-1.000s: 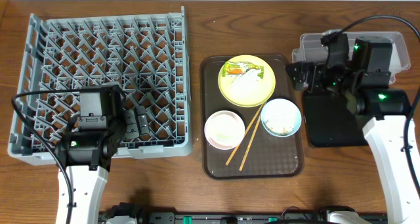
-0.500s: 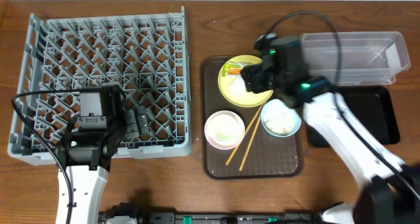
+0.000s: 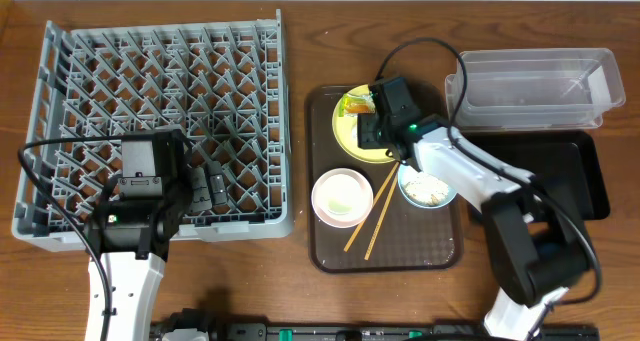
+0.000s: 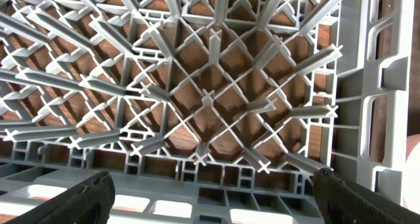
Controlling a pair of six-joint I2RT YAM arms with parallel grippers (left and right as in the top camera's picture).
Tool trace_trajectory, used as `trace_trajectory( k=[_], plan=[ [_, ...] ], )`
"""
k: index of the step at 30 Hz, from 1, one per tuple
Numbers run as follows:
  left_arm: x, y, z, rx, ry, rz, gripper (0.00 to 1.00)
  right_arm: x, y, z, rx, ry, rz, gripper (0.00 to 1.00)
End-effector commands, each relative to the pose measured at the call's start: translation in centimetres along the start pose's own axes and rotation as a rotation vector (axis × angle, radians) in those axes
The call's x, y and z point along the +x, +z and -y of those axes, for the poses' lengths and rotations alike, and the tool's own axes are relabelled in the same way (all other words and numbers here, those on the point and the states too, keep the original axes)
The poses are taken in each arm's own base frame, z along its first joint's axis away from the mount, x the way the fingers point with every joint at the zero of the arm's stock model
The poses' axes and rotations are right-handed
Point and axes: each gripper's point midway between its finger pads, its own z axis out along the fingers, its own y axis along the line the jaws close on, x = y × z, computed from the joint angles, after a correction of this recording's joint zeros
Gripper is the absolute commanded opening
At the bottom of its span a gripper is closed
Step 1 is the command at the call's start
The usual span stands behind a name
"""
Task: Sort waste into correct bins and load items into the dishwasher rack
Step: 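Reach the right gripper to the yellow plate and grasp the white tissue, then carry the tissue with the right gripper and drop it into the clear bin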
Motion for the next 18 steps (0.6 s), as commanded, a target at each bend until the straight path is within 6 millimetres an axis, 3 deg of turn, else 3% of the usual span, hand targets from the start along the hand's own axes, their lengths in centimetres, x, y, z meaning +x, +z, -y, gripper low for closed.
trace_trajectory(
  k=[1,4,6,9,13,18],
  plan=[
    [-0.8,-0.6,-0.1,-0.002,0.003,0.025,0.98,0.5,1.4,-0.7,0.003,0.058,-0.007,0.5],
    [-0.8,-0.6,-0.1,-0.003,0.003,0.024,0.98,0.7,1.9,-0.7,0.0,0.078,-0.012,0.35],
    [-0.7,-0.6,-0.1,-0.003,0.003,0.024,0.98,0.6,1.8,-0.8,-0.001,0.078,-0.009,0.19],
    [-0.8,-0.6,-0.1,-0.003,0.003,0.024,0.98,0.2,1.3,-0.9,-0.007,0.079,0.002,0.05],
    [-0.8,-0.6,-0.1,-0.003,0.003,0.024,0.98,-1.2,-0.7,-1.0,-0.019,0.069,0.037,0.01],
    [-0.7,-0.6,-0.1,-0.003,0.003,0.024,0.98,-4.4,-5.7,-0.1,-0.008,0.029,0.142,0.01]
  ],
)
